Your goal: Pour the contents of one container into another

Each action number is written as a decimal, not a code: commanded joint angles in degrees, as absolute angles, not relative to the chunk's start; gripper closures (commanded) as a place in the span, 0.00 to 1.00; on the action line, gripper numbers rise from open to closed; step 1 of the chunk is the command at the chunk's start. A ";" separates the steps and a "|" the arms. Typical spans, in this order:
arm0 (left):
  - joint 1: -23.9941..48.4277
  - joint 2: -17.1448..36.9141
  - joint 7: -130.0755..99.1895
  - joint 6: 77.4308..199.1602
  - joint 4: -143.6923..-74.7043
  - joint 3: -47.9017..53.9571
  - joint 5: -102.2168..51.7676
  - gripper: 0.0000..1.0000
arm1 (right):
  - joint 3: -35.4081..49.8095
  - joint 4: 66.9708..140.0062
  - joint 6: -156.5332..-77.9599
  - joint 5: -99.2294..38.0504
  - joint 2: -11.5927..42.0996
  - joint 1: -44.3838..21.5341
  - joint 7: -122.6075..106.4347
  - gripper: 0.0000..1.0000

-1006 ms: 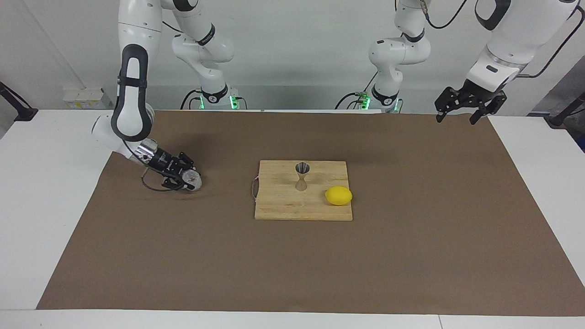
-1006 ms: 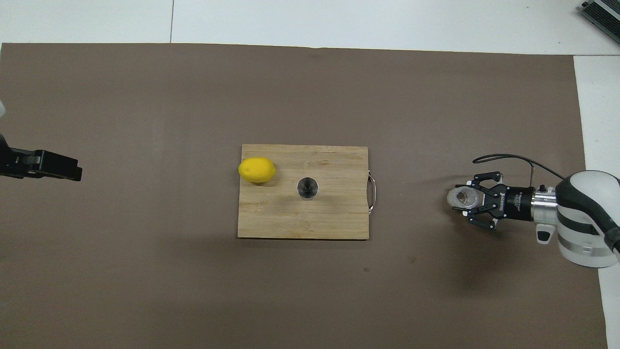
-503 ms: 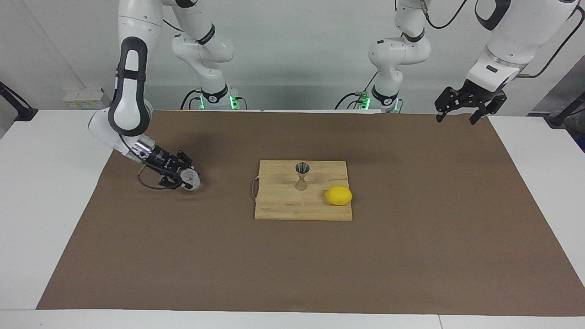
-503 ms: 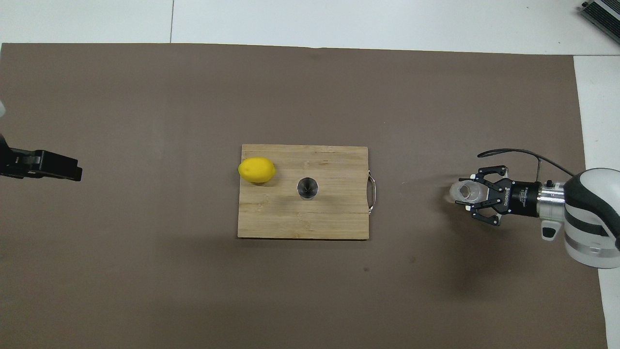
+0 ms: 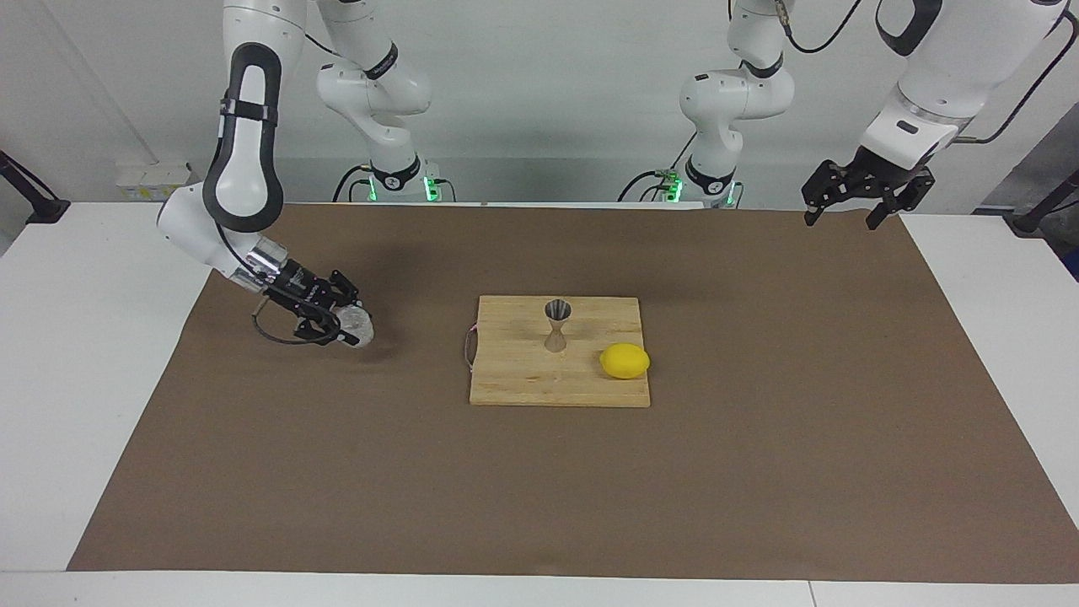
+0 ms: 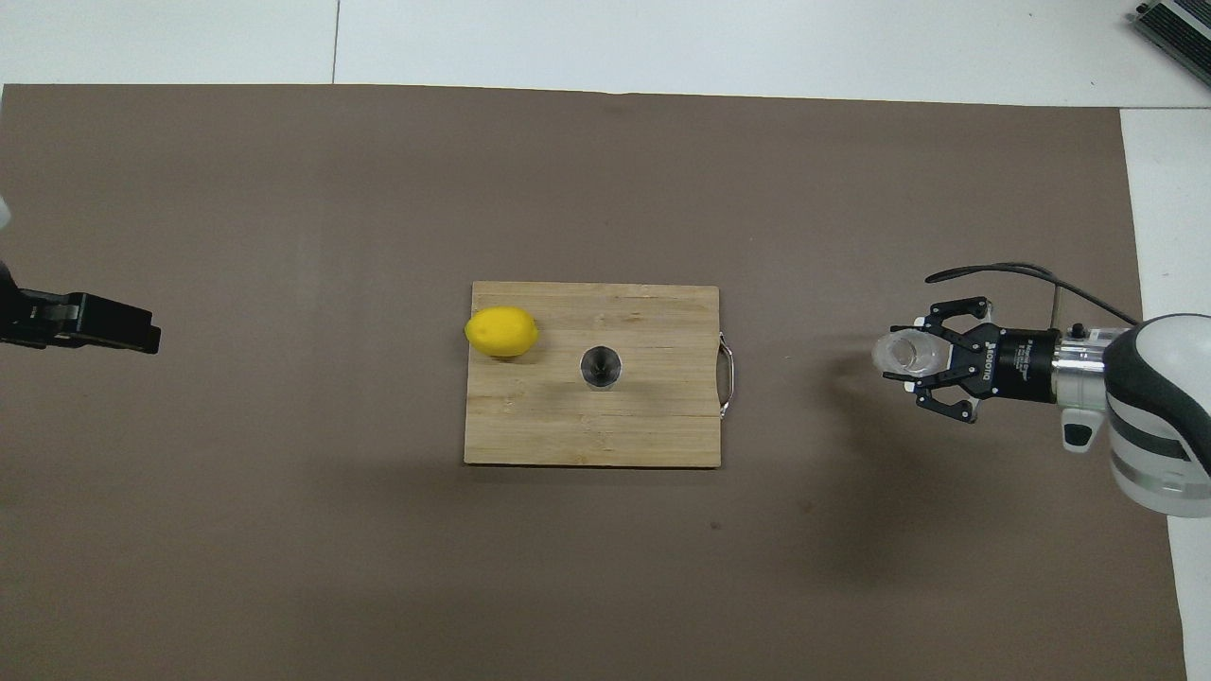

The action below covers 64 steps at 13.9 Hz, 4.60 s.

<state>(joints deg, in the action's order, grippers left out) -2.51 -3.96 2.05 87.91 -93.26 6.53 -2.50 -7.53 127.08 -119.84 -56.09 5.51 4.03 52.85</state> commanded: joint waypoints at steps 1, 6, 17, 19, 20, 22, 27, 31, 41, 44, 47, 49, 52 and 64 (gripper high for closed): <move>-2.99 -5.71 1.32 87.54 -94.92 7.03 -1.58 0.00 | -4.93 125.00 -120.85 -51.52 3.78 4.04 58.78 0.45; -2.99 -5.71 1.32 87.63 -94.92 7.03 -1.58 0.00 | 0.08 120.24 -120.76 -43.00 3.52 4.04 66.87 0.46; -2.99 -5.71 1.32 87.54 -94.92 7.03 -1.58 0.00 | 8.61 117.33 -123.13 -42.45 1.32 4.13 71.63 0.46; -2.99 -5.71 1.32 87.54 -94.92 7.03 -1.58 0.00 | 9.93 117.33 -123.31 -48.48 1.23 4.13 71.89 0.46; -2.99 -5.71 1.32 87.54 -94.92 7.03 -1.58 0.00 | 10.54 117.33 -123.57 -49.91 1.23 4.13 72.07 0.46; -2.99 -5.71 1.32 87.54 -94.92 7.03 -1.58 0.00 | 11.95 117.42 -123.66 -51.93 1.14 4.13 72.42 0.46; -2.99 -5.71 1.32 87.54 -94.92 7.03 -1.58 0.00 | 16.86 117.95 -128.31 -56.34 1.23 4.13 74.26 0.48; -2.99 -5.71 1.32 87.63 -94.92 7.03 -1.58 0.00 | 21.17 118.04 -133.41 -55.20 1.58 3.25 77.08 0.50; -2.99 -5.71 1.32 87.54 -94.92 7.03 -1.58 0.00 | 28.83 115.85 -138.60 -30.71 6.23 2.81 90.95 0.50; -2.99 -5.71 1.32 87.54 -94.92 7.03 -1.58 0.00 | 29.79 115.49 -138.78 -26.81 6.59 2.81 92.37 0.50; -2.99 -5.71 1.32 87.54 -94.92 7.03 -1.58 0.00 | 30.23 115.49 -139.04 -22.44 6.68 2.73 93.60 0.50; -2.99 -5.71 1.32 87.54 -94.92 7.03 -1.58 0.00 | 31.46 115.40 -140.00 -17.69 8.17 2.72 95.62 0.50; -2.99 -5.71 1.32 87.63 -94.92 7.03 -1.58 0.00 | 31.55 114.09 -140.45 -13.12 9.23 2.11 97.99 0.50; -2.99 -5.71 1.32 87.54 -94.92 7.03 -1.58 0.00 | 33.92 112.68 -140.54 1.13 11.33 1.41 101.07 0.50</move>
<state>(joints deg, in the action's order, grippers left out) -2.51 -3.96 2.03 87.86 -93.26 6.54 -2.50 32.60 114.24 -140.01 -1.86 9.08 1.07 98.72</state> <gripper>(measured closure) 0.000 0.454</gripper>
